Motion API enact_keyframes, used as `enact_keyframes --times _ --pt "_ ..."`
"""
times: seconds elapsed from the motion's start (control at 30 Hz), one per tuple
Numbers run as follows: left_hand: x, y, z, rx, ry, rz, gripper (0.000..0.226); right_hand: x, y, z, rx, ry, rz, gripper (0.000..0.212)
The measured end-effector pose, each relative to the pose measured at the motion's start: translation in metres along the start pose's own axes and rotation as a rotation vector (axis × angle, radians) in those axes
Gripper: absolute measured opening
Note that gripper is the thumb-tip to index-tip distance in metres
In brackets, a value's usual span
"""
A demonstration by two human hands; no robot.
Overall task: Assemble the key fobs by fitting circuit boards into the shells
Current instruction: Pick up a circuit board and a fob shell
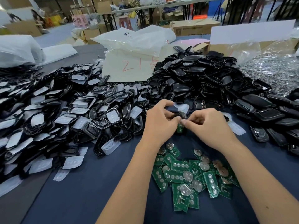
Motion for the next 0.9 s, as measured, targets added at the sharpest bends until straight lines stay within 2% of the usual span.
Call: enact_keyframes --times 0.1,0.3,0.47,0.57,0.67,0.8,0.9 --pt "0.003 -0.002 -0.001 0.062 0.0 0.069 0.019 0.005 0.008 -0.003 -0.002 -0.04 -0.151 0.025" --pt "0.0 -0.001 -0.001 0.132 0.029 0.215 0.012 0.008 0.01 -0.005 0.039 -0.077 -0.11 0.024" --pt "-0.012 -0.013 0.002 0.236 -0.15 0.201 0.012 0.009 0.014 -0.008 0.036 -0.125 -0.12 0.023" --pt "-0.03 -0.015 0.001 0.223 -0.287 0.17 0.014 0.011 0.022 -0.014 -0.034 -0.184 -0.103 0.02" --pt "-0.057 -0.006 -0.003 0.157 -0.353 0.229 0.013 0.019 0.04 -0.018 -0.129 -0.199 -0.042 0.015" --pt "-0.106 0.01 -0.009 0.075 -0.424 0.368 0.012 0.05 0.086 -0.026 -0.304 -0.099 -0.038 0.011" --pt "-0.146 0.023 -0.014 0.054 -0.472 0.568 0.008 0.078 0.117 -0.032 -0.372 -0.008 -0.043 0.008"
Point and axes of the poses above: each hand's wrist, its own z-axis towards the middle knuckle, its own x-axis out of the palm, y = z × x, the point moved 2 cm from there along z, towards the middle knuckle, and after that the axes turned 14 degrees about x, right-handed, at the moved point
